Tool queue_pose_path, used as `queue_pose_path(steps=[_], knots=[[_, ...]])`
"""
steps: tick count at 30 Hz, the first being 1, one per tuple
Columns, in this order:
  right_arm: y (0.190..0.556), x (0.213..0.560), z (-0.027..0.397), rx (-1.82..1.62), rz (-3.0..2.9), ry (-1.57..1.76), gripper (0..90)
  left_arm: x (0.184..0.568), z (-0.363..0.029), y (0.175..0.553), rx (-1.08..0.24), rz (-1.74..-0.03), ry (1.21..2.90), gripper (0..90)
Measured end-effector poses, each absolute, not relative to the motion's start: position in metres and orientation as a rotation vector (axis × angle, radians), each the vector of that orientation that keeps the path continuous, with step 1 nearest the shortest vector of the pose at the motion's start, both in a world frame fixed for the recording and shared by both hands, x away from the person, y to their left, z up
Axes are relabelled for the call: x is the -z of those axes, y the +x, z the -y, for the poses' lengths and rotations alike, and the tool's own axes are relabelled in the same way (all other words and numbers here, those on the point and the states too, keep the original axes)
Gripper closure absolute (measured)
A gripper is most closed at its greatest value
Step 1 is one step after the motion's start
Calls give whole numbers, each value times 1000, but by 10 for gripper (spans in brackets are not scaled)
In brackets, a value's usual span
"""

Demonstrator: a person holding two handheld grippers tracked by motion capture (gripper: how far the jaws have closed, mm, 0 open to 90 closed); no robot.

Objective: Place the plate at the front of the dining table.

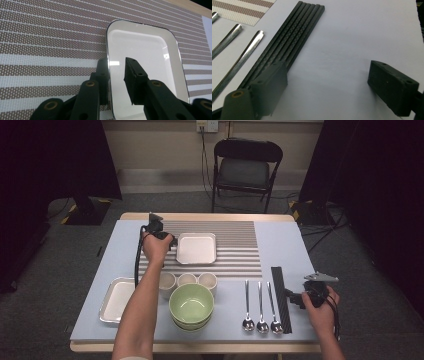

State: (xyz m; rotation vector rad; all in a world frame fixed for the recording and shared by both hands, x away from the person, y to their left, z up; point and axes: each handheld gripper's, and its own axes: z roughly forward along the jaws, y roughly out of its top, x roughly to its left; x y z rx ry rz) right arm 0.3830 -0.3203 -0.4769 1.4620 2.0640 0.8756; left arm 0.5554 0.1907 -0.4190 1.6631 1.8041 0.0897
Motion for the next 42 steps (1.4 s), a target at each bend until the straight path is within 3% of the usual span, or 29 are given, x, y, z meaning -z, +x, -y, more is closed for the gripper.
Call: queue_pose_path(steps=[42], knots=[[383, 477, 320, -875, -2065, 1460, 148, 411, -204, 536, -67, -1676, 1675, 505]])
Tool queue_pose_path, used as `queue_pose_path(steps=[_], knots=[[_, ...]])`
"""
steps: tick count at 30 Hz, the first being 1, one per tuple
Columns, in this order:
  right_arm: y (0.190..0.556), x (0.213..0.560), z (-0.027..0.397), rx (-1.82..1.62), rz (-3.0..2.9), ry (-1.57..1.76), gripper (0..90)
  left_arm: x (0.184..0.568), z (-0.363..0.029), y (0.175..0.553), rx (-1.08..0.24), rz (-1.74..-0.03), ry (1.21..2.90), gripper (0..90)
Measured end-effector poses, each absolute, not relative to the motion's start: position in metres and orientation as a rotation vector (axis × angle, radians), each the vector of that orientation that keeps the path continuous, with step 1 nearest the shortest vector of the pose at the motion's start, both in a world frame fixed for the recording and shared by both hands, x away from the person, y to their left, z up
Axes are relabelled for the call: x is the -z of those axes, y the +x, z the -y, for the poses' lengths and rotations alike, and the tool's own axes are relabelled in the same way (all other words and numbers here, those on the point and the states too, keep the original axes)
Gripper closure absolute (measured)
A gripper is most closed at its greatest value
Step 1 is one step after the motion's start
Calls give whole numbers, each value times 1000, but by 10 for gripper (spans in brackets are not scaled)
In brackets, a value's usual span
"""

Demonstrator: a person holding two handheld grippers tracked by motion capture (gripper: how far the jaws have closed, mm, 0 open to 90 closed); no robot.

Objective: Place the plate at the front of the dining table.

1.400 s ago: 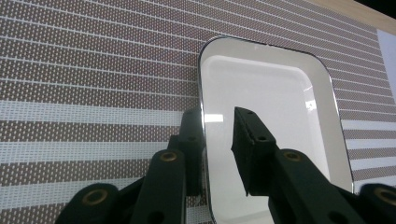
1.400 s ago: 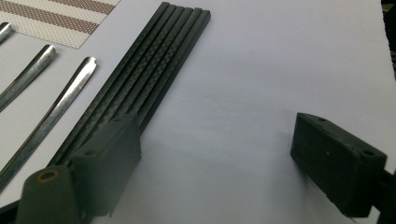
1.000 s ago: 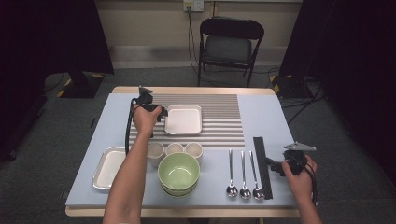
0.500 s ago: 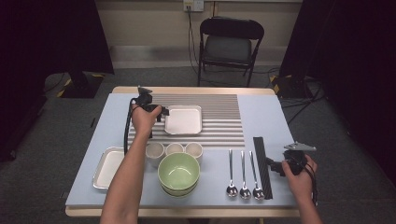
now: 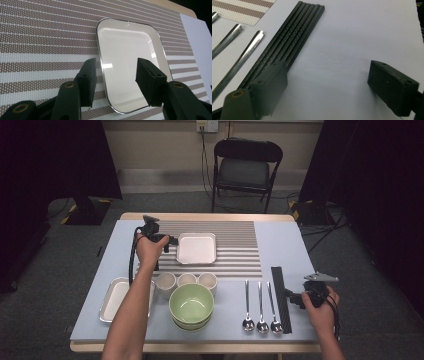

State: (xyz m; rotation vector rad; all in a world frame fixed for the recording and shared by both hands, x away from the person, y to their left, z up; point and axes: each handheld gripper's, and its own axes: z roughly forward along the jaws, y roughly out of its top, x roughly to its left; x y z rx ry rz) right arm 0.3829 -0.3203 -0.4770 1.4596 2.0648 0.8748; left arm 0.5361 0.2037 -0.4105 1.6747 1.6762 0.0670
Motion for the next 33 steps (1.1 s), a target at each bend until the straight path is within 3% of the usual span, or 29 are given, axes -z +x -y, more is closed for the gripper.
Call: queue_pose_path(steps=[23, 33], knots=[[383, 477, 320, -874, -2065, 1459, 148, 403, -205, 527, -61, -1604, 1716, 324], [383, 477, 320, -874, -2066, 1458, 149, 405, -211, 520, -85, -1535, 1717, 301]])
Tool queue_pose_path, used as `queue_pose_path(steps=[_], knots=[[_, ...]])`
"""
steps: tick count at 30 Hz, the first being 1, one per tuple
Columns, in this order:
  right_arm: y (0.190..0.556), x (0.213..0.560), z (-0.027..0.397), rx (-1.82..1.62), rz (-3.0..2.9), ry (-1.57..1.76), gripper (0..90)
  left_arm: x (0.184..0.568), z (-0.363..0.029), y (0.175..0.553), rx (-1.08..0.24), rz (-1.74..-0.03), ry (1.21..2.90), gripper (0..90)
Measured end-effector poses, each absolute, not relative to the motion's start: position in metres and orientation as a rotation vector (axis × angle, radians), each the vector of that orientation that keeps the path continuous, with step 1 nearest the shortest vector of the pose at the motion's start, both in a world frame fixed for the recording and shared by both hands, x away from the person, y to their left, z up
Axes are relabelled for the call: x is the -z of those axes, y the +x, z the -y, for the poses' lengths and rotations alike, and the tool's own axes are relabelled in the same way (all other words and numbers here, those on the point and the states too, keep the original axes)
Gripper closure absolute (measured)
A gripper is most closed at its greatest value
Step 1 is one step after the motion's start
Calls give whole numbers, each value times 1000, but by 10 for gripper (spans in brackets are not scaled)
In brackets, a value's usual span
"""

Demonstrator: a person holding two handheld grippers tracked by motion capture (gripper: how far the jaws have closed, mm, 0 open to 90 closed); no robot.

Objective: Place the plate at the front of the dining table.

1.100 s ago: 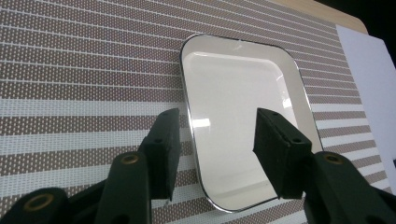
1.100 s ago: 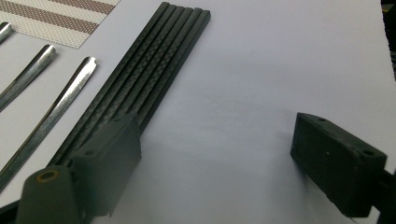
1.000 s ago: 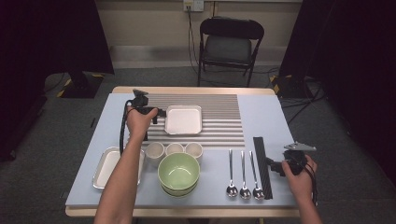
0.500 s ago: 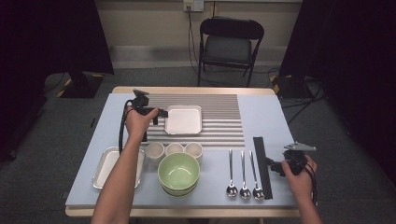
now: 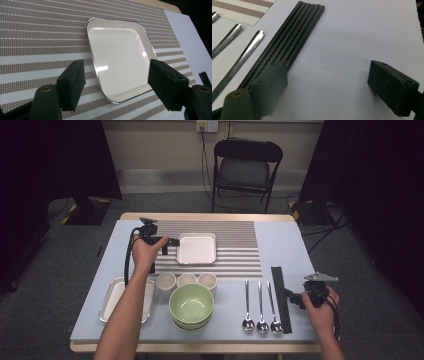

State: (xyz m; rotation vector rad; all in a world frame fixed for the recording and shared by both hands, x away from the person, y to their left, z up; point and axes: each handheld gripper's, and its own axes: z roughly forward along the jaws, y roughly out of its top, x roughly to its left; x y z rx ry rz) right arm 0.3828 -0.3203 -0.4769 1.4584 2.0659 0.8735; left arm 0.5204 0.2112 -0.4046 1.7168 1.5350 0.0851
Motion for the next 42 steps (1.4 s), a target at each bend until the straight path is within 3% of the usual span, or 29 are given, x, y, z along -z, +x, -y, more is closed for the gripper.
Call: queue_pose_path(steps=[29, 42], knots=[[383, 477, 320, -873, -2067, 1458, 149, 401, -222, 506, -90, -1440, 1802, 209], [383, 477, 320, -873, -2067, 1457, 148, 400, -226, 499, -80, -1441, 1838, 217]])
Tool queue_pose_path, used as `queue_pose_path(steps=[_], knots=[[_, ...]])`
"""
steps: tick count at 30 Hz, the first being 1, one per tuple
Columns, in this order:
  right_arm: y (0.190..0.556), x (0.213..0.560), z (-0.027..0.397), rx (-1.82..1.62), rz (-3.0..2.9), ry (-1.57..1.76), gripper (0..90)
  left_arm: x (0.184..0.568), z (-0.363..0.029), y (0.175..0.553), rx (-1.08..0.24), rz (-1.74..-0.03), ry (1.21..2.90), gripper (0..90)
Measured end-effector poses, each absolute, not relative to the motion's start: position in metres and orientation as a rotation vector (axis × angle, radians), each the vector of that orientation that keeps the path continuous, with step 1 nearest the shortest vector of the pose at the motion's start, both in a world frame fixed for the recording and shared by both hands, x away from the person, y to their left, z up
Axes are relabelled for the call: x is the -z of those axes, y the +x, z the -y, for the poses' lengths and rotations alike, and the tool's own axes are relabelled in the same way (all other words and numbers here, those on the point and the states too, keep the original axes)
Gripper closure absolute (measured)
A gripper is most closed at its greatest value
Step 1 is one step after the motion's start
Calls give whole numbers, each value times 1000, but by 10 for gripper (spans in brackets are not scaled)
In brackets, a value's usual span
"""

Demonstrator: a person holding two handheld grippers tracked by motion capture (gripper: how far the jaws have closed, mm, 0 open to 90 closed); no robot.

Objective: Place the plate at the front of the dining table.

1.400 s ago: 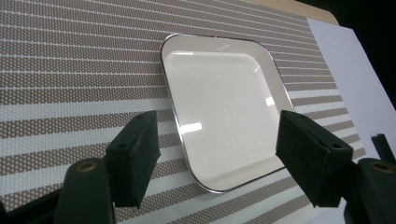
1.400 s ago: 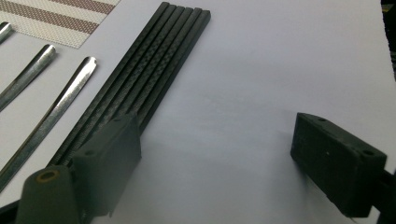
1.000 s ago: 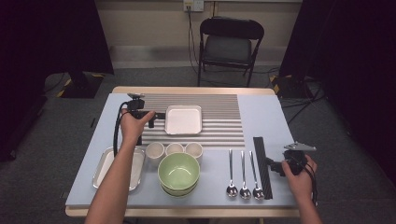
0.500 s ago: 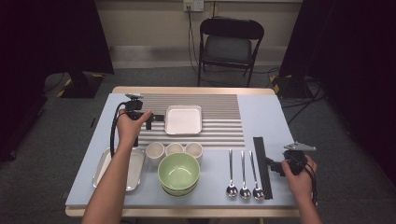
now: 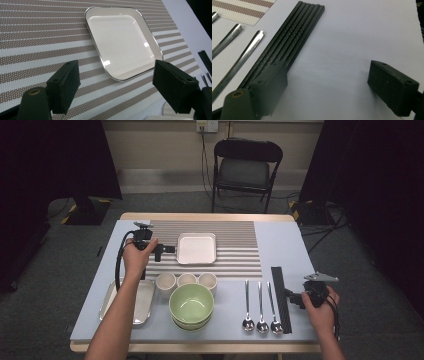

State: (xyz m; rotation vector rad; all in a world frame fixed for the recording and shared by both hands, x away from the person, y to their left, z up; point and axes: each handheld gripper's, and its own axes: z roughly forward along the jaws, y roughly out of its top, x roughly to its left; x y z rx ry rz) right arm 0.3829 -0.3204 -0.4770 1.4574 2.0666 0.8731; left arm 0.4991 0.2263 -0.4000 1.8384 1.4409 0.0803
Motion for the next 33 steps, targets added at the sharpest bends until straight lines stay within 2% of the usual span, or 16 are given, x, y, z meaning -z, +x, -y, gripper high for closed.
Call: queue_pose_path(steps=[33], knots=[[383, 477, 320, -873, -2066, 1457, 149, 401, -247, 478, -99, -1446, 1842, 220]])
